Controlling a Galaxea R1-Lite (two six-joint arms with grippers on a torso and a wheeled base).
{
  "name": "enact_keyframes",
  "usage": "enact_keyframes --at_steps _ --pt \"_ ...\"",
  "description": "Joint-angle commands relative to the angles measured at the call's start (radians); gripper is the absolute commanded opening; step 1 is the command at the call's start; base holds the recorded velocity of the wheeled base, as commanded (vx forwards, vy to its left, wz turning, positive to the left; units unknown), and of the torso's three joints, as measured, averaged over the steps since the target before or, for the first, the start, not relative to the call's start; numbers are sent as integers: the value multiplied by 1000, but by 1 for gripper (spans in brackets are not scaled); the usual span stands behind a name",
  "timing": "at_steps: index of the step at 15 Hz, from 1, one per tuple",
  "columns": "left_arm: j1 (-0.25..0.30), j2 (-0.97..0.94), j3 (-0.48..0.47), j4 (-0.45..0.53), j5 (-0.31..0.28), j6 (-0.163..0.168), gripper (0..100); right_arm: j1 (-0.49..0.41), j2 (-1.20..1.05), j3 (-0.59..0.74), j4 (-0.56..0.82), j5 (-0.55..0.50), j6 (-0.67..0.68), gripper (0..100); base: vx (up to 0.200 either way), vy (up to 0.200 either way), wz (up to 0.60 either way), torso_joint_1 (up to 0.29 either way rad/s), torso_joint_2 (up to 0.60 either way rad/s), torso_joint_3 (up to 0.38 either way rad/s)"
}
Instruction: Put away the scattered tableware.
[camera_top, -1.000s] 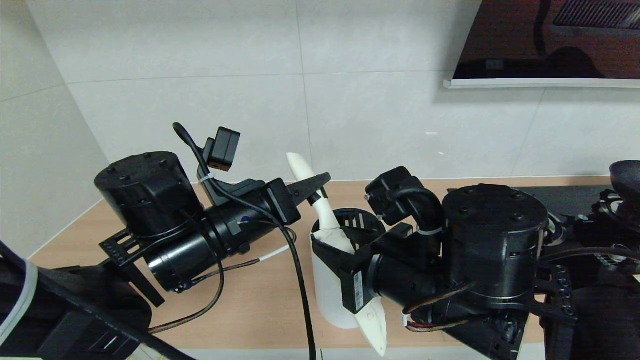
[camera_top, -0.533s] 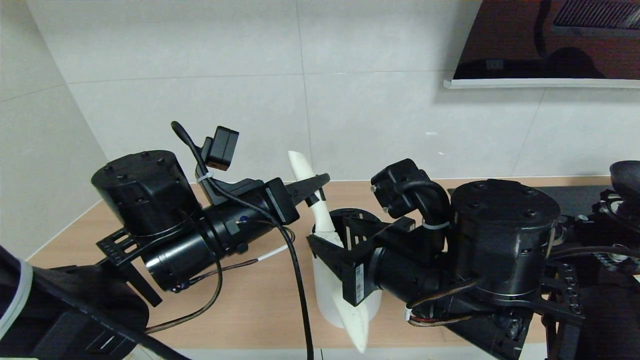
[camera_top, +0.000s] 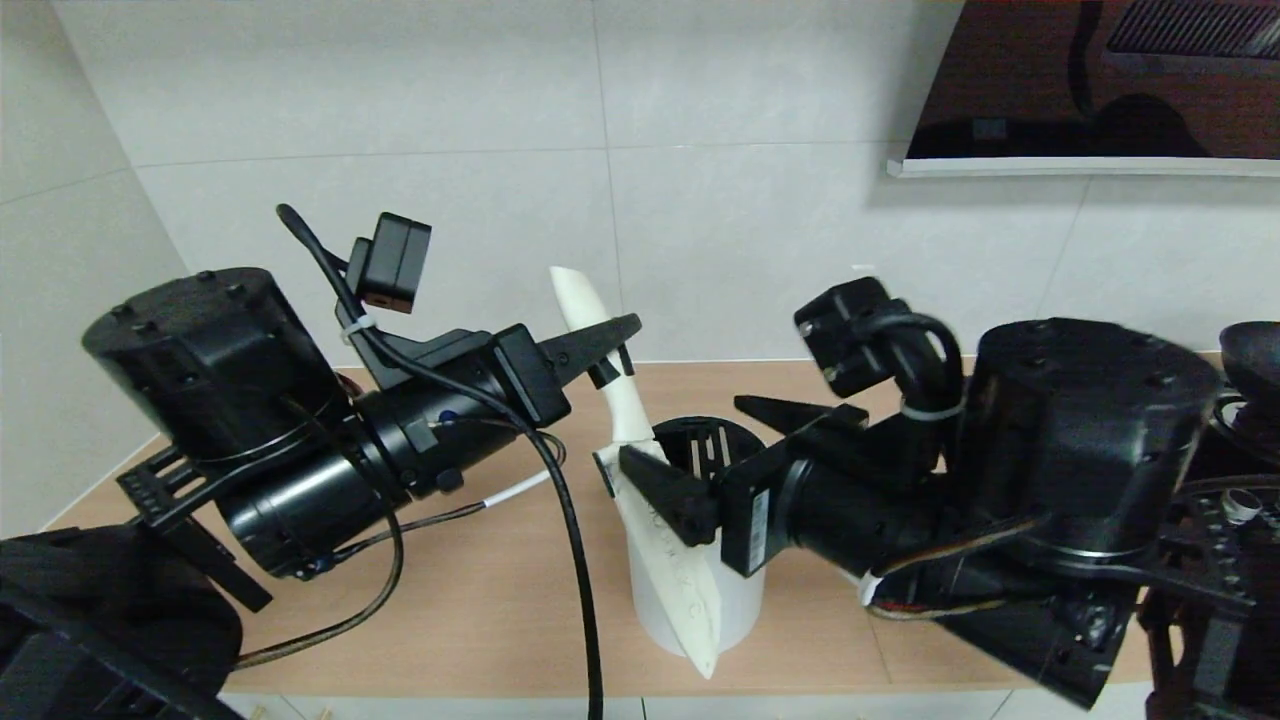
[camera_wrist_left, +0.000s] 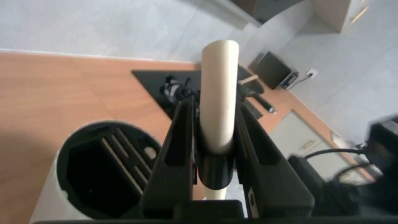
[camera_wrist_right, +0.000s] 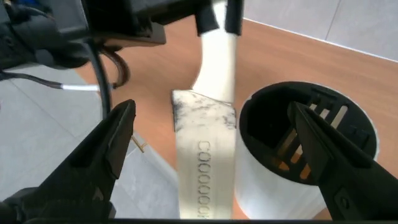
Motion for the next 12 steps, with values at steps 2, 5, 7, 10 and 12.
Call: enact_keyframes --at_steps 2,5,7,10,12 --pt "25 -105 -41 82 1 6 0 -131 -146 6 15 6 0 100 0 0 0 0 0 0" --pt "34 -152 -142 275 117 90 0 -267 -186 -6 63 53 1 100 0 0 0 0 0 0" --pt "1 -129 -242 372 238 161 0 -292 -186 -7 64 72 1 100 0 0 0 0 0 0" --pt "-68 -110 -323 470 363 273 0 -293 -191 -7 64 72 1 100 0 0 0 0 0 0" --pt "-128 -105 -329 473 493 349 0 -306 -192 -7 64 72 1 100 0 0 0 0 0 0"
